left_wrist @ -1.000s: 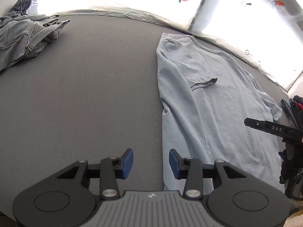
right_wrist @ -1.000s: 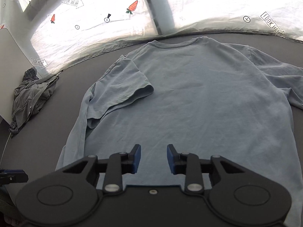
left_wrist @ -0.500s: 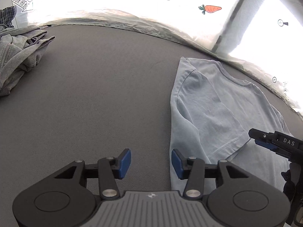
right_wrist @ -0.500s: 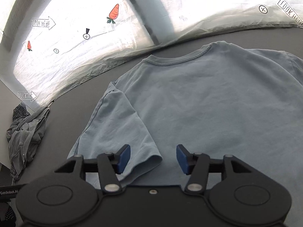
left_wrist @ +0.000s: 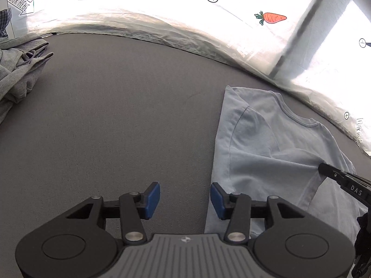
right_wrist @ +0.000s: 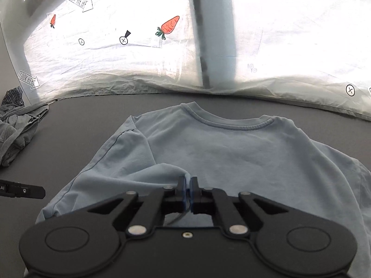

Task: Fold clothes
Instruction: 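Grasp the other sleeve with the right gripper and fold it onto the back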

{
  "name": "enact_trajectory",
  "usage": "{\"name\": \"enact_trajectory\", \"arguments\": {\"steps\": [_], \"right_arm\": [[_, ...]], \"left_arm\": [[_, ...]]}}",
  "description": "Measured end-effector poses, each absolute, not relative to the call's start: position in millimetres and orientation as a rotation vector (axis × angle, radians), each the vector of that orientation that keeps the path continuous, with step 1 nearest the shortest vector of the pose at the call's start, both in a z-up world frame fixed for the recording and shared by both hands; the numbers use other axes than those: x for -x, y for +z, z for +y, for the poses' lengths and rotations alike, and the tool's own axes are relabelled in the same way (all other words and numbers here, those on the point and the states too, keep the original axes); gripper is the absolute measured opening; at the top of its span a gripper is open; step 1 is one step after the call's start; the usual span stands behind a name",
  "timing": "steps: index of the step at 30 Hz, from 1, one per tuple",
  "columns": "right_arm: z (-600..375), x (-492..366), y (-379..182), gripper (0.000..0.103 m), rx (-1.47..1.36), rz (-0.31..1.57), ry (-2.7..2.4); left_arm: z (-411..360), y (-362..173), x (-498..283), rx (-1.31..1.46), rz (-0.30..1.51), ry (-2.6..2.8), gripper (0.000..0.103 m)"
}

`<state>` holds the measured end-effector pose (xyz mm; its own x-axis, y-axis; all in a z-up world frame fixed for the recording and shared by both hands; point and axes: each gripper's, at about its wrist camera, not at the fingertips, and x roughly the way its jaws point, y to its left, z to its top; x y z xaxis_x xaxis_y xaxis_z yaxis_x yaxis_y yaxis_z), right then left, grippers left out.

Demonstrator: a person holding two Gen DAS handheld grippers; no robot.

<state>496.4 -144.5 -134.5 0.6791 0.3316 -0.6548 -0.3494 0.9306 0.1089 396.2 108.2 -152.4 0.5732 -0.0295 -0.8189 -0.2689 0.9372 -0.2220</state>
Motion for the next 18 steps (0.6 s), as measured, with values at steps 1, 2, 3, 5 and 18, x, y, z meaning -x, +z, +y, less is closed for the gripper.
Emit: {"name": "enact_trajectory", "arguments": {"steps": [1,2,3,5,18], "right_arm": [[-149,-506,-128,0.003,0.053,0.701,0.354],[-153,-515,-122,0.003,0.081,0.672,0.326],[-158,-524,-116,0.003,0.109,0.643,0.297],[-165,-536,-113,0.003,0.152,0.618,0.235],[-232,-472,-159,0.045,-0.43,0.874,0.084]], "left_arm": [[107,-152,-396,0.34,0.954,0.141,0.049],[105,-152,-396,0.337,0.955,0.137,0.05],[103,-152,-395,0.33,0.957,0.134,0.05],[98,-154,-394,0.313,0.964,0.127,0.05],[62,-167,-390,0.211,1.024,0.042,0.055]]}}
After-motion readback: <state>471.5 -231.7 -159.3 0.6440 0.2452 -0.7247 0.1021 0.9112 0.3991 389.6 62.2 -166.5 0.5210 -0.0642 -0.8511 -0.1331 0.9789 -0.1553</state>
